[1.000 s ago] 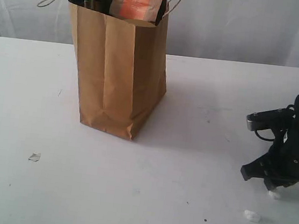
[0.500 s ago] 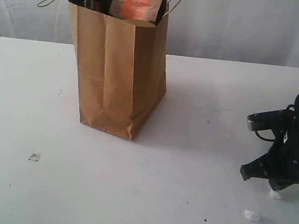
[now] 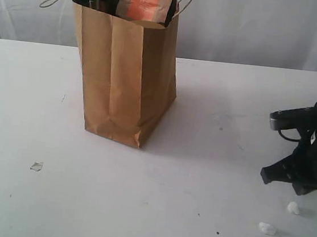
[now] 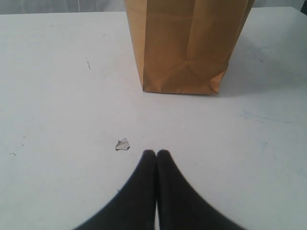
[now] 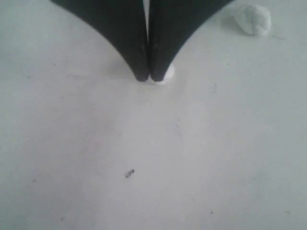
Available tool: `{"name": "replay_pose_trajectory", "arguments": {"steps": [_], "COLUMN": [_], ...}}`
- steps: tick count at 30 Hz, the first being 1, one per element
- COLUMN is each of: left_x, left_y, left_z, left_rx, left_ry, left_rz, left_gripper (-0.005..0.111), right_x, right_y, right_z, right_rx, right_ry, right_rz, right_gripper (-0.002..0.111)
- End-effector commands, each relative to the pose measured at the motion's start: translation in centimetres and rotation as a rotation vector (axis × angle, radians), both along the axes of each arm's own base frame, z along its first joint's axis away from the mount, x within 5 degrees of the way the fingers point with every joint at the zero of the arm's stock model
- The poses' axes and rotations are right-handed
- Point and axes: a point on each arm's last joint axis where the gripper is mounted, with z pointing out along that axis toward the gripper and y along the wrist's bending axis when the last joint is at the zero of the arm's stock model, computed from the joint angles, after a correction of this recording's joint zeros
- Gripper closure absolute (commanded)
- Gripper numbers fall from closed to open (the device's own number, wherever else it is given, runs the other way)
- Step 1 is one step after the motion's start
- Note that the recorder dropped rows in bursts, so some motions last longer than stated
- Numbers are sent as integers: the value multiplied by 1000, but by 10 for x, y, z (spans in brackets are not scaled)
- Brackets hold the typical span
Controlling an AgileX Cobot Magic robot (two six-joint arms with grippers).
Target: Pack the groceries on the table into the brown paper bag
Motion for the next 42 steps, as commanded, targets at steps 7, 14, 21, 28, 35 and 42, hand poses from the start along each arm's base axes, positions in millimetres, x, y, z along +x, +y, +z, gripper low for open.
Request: {"name": "replay_pose_trajectory", "arguments": {"steps": [7, 14, 21, 28, 35, 42], "left_x": [-1, -1, -1, -1, -1, -1], "left_y": [0, 0, 0, 0, 0, 0], "left_z": [-1, -1, -1, -1, -1, -1], "left_rx": [-10, -10, -10, -10, -10, -10], "left_ry": [4, 4, 4, 4, 4, 4], "left_rz": [-5, -5, -5, -5, -5, -5], "left_gripper": [107, 107, 107, 107, 107, 107], "right_x": [-15, -9, -1, 4, 4, -3], "right_y": [-1, 4, -1, -2, -2, -2], "right_z": [37, 7, -23, -33, -33, -22], "right_rx": [47, 68, -6, -4, -2, 6], "right_ry": [-80, 38, 123, 102, 106, 150], "right_rz": [-2, 10, 25, -38, -36, -36], "right_gripper": [103, 73, 73, 73, 100, 108]}}
